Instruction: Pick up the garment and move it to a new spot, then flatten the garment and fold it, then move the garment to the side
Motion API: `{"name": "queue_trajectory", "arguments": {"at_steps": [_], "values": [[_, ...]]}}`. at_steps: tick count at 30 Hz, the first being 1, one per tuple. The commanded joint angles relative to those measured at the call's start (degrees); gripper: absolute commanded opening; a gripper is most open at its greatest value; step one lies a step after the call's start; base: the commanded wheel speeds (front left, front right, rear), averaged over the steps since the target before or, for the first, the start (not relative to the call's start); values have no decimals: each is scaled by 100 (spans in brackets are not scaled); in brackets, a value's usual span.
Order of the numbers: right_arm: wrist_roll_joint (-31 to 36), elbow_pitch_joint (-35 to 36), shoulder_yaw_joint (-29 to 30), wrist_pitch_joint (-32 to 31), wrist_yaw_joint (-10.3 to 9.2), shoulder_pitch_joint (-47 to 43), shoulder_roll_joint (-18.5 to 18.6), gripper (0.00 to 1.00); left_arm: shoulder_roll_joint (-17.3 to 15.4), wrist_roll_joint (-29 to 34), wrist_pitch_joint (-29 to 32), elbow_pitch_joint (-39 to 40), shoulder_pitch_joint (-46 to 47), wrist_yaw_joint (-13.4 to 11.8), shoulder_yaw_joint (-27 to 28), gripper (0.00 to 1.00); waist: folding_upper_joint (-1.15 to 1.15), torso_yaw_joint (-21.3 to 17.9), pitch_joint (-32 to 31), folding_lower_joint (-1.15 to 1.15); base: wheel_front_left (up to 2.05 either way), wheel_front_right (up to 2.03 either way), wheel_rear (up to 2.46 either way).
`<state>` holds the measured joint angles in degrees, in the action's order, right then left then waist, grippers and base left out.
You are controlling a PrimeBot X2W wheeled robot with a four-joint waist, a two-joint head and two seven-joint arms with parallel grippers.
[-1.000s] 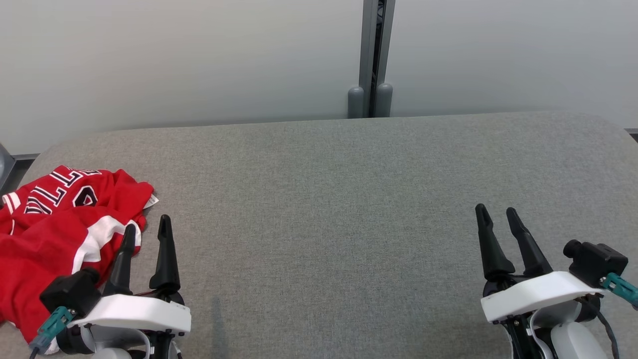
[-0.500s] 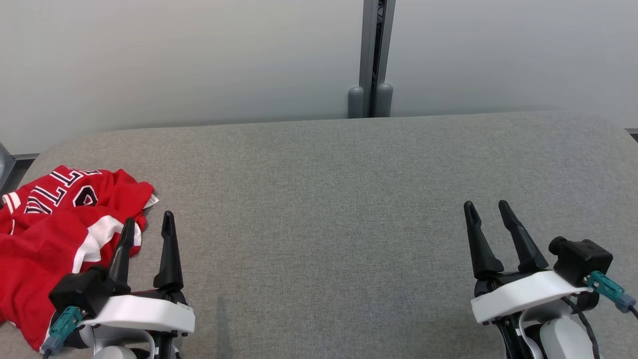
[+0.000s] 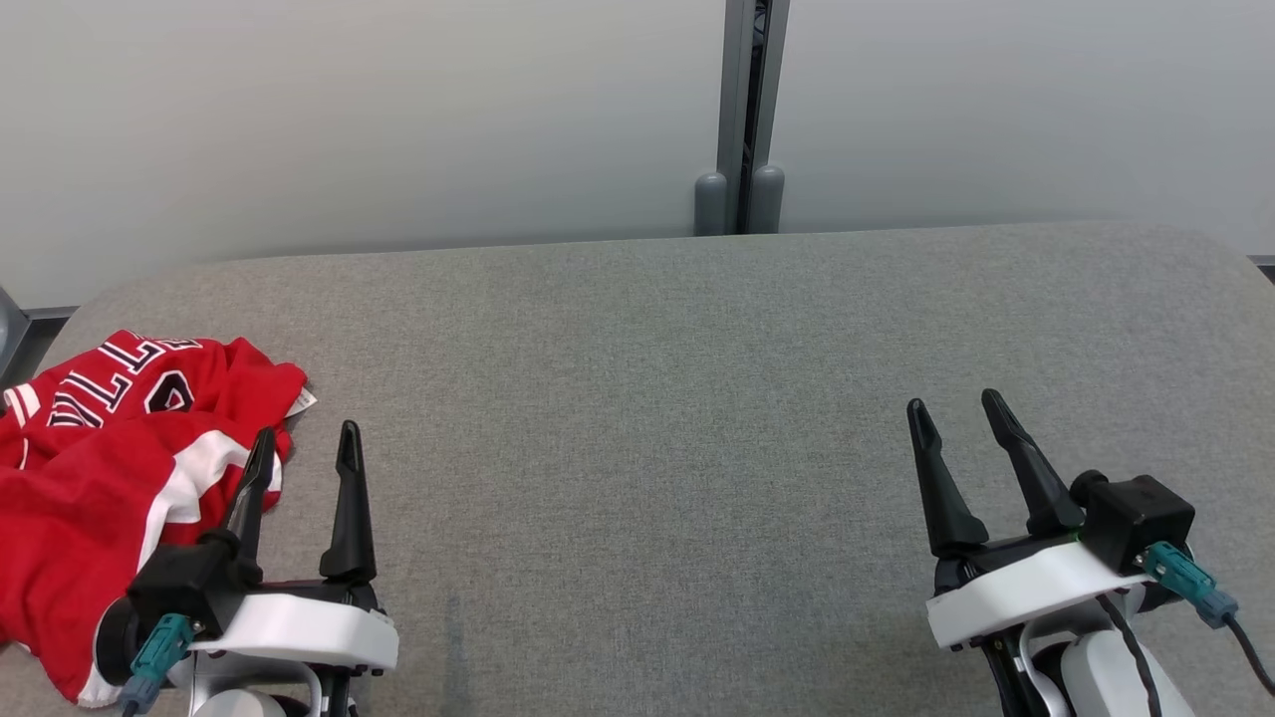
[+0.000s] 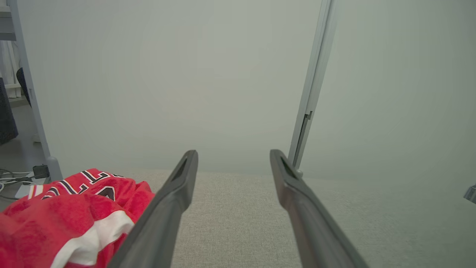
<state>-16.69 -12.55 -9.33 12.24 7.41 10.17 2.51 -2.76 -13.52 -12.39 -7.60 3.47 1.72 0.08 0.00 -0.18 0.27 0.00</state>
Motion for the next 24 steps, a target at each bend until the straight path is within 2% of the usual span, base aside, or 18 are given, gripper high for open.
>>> {"name": "queue_trajectory", "arguments": {"at_steps": [1,24], "values": [[151,18,-8,75,12,102,53,100,-32,138,-56,18,103,-25,0,100,0,-2,0,0,0,0,0],[977,47,-162,309,13,177,62,100,-28,1031,-289,28,116,-36,-69,100,0,-3,27,0,0,0,0]]}}
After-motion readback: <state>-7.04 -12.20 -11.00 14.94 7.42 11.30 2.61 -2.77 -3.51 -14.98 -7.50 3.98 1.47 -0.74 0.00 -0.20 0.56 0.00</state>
